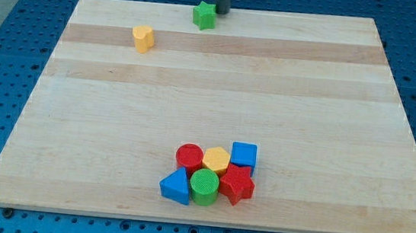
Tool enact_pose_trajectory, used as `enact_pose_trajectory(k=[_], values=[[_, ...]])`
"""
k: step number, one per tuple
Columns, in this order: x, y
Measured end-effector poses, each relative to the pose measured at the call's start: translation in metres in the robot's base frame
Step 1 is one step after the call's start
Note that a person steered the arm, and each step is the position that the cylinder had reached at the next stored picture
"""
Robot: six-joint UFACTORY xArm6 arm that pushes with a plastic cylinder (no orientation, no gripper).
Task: Move green star above the blue cube
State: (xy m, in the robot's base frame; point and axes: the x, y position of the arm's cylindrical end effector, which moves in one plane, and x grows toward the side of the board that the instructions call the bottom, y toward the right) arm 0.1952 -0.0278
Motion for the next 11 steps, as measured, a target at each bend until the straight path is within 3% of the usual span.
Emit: enact_pose_trajectory(k=[2, 3, 4, 5, 7, 9, 11], values=[[0.074, -0.014], [0.066, -0.013], [0.019, -0.004], [0.001, -0.03], [0.001, -0.076], [0.072, -0.055], [0.086, -0.051]])
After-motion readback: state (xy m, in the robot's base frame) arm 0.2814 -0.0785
